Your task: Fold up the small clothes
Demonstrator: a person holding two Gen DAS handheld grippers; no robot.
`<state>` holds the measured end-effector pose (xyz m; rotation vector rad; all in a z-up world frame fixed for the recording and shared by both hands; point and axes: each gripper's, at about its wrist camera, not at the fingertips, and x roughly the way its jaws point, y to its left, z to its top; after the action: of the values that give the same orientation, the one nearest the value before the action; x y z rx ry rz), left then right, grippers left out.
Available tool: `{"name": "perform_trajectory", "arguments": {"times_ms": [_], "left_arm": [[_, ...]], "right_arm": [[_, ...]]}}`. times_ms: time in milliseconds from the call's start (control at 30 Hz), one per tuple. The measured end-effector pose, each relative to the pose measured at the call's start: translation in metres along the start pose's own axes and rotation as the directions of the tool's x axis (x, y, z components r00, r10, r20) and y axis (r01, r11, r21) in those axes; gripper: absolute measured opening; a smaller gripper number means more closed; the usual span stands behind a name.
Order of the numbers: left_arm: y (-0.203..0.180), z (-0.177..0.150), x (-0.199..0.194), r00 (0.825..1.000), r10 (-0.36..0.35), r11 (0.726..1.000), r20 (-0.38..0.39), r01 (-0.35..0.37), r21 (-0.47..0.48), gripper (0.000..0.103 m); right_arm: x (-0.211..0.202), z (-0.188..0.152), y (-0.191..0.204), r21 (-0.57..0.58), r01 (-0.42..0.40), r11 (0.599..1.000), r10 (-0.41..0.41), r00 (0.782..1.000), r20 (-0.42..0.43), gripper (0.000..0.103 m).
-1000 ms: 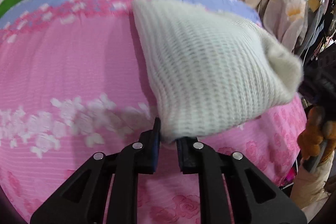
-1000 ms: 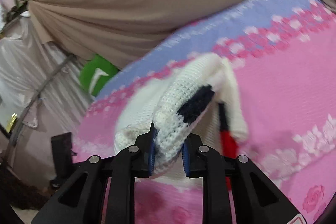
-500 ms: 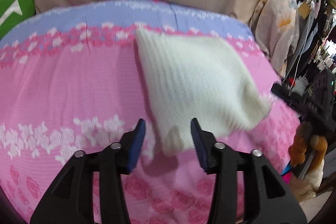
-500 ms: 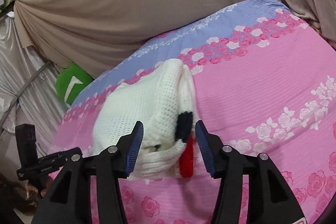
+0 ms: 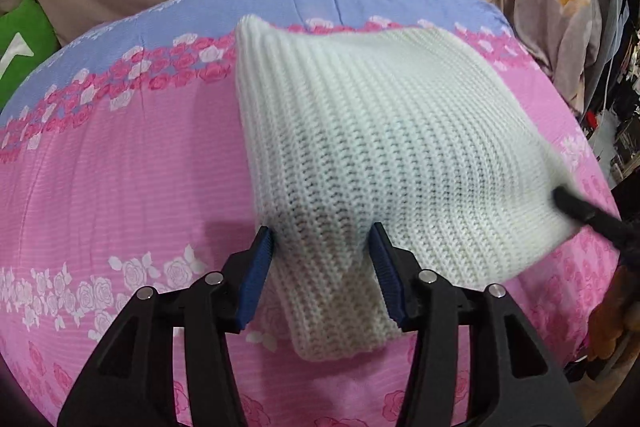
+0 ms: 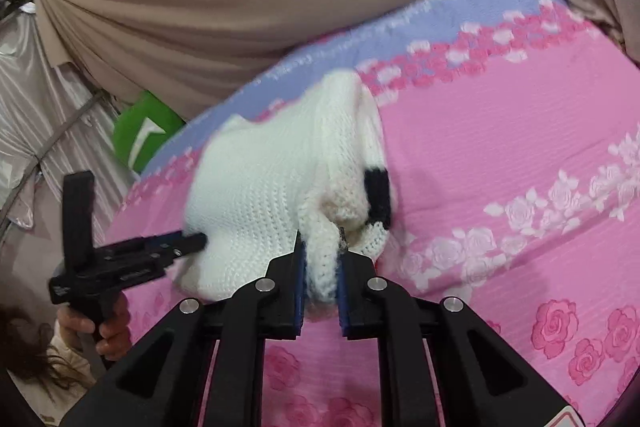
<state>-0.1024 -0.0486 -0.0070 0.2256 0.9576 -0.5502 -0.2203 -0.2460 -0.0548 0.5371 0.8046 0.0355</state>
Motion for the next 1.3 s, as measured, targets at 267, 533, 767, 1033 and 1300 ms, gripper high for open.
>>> {"name": "perform_trajectory", "arguments": {"times_ms": [267, 533, 767, 1033, 1300], "left_arm": [[0.001, -0.001, 0.005, 1.000, 0.021, 0.999, -0.020, -0.021, -0.024, 0.052], [0.002, -0.002, 0.007, 0.999, 0.028, 0.999, -0.024, -0.028, -0.034, 0.054], [0.002, -0.002, 0.008, 0.999, 0.028, 0.999, -0.021, -0.029, -0.040, 0.055], [0.008, -0.001, 0.011, 1.000, -0.001, 0.998, -0.031, -0.001, -0.061, 0.059], [0.016, 0.004, -0.017, 0.998, -0.034, 0.996, 0.050, 0.038, -0.084, 0.063]], "right_arm": [[-0.043, 0.040, 0.018, -0.046, -0.093, 0.995, 0.098, 0.989, 0.114, 0.035], [0.014, 0.121, 0.034, -0.121, 0.002, 0.993, 0.010, 0.995, 0.097, 0.054], [0.080, 0.153, 0.046, -0.160, 0.017, 0.987, -0.020, 1.000, -0.015, 0.017], [0.069, 0.165, 0.041, -0.191, 0.047, 0.980, -0.036, 0.997, 0.062, 0.015], [0.004, 0.112, 0.020, -0.087, -0.020, 0.996, 0.033, 0.988, 0.152, 0.031]]}}
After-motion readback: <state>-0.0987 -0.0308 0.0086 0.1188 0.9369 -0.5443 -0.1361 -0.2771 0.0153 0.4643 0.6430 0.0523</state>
